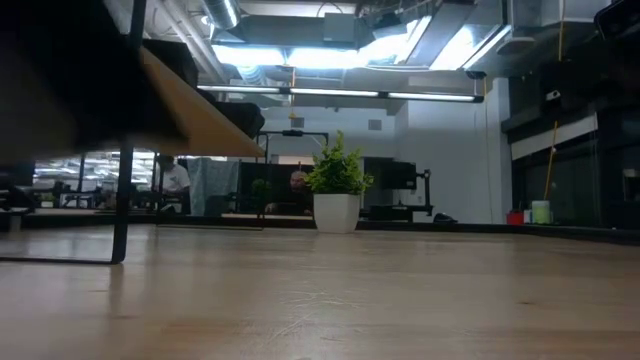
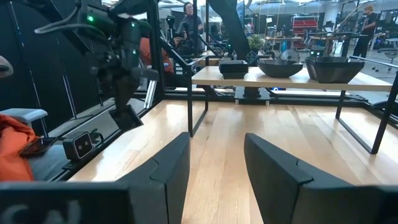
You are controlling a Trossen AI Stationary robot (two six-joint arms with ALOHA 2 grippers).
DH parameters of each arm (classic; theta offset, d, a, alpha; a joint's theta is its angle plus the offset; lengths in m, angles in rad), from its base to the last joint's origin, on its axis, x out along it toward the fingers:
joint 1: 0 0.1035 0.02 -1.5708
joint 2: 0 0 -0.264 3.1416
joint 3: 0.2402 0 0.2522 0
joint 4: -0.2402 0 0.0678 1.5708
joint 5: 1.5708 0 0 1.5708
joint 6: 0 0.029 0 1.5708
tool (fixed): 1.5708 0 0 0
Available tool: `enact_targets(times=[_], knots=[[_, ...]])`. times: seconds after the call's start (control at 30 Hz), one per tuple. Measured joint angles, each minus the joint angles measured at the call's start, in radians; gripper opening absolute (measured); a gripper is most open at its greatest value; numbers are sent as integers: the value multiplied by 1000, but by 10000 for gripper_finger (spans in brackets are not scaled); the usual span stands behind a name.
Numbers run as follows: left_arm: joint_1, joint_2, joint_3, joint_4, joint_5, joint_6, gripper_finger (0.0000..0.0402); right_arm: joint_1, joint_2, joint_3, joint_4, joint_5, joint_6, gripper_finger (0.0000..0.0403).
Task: Pick & Place Mini shaped plates
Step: Stack the black square plate on top of the black square plate on the shelf
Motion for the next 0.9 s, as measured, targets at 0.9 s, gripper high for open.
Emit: enact_targets(times=[0.9], knots=[[30, -380, 69, -415, -385, -107, 2, 0, 0, 0, 0, 0, 0, 152]])
